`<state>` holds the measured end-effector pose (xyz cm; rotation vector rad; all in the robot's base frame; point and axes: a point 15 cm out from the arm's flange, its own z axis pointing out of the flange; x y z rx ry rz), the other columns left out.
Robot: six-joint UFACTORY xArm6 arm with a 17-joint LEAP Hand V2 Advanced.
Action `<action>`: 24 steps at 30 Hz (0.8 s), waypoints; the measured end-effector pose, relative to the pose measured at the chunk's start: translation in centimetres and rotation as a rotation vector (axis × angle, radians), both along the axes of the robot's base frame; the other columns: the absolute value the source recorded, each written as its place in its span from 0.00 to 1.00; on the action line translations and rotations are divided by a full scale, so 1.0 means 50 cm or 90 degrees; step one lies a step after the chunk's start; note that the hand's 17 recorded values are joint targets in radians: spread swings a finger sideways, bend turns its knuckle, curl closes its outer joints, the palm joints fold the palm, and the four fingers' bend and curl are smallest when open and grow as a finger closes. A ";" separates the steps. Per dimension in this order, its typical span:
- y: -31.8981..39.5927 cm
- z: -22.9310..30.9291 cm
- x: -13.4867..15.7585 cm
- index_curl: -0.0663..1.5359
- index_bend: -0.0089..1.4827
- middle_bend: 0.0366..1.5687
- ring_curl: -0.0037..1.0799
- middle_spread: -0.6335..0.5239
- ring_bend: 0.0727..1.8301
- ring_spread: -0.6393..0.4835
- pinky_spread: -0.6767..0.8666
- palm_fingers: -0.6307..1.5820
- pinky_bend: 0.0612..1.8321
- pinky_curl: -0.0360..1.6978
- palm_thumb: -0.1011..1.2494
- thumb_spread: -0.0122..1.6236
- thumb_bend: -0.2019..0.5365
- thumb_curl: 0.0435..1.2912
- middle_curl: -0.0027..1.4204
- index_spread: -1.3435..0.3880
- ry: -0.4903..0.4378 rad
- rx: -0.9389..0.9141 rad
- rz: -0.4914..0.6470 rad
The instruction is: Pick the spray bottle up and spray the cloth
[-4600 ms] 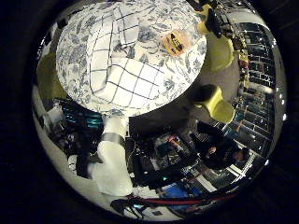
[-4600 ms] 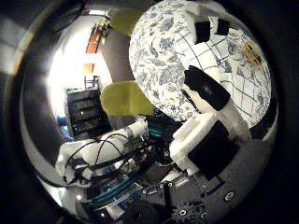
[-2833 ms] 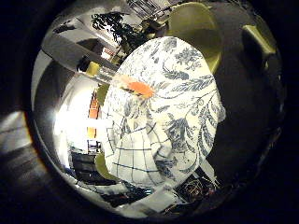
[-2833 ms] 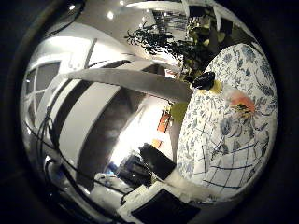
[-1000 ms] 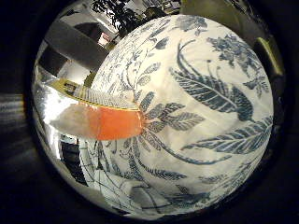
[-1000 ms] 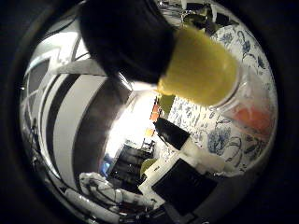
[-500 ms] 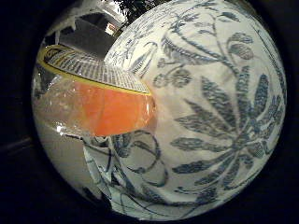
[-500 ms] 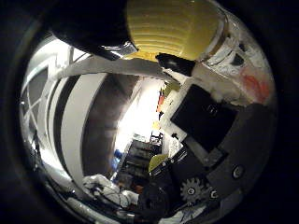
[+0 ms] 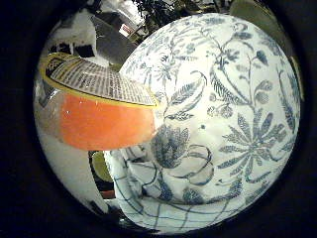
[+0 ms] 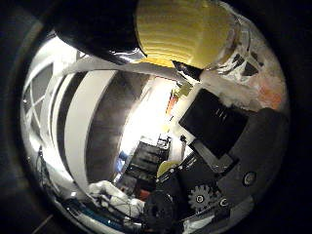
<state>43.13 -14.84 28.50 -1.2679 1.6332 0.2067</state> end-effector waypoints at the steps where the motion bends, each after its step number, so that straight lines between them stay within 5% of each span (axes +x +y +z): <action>1: 0.004 0.012 -0.008 0.52 0.79 0.87 0.60 0.47 0.77 0.40 0.33 0.80 0.73 0.44 0.88 0.55 0.25 0.45 0.47 0.66 0.007 -0.016 0.006; 12: 0.062 0.177 -0.095 0.51 0.81 0.89 0.63 0.47 0.77 0.40 0.34 0.80 0.68 0.56 0.87 0.55 0.25 0.49 0.45 0.67 0.099 -0.181 0.096; 24: 0.142 0.219 -0.139 0.50 0.82 0.90 0.66 0.47 0.76 0.39 0.33 0.80 0.61 0.67 0.86 0.56 0.25 0.50 0.44 0.67 0.278 -0.475 0.229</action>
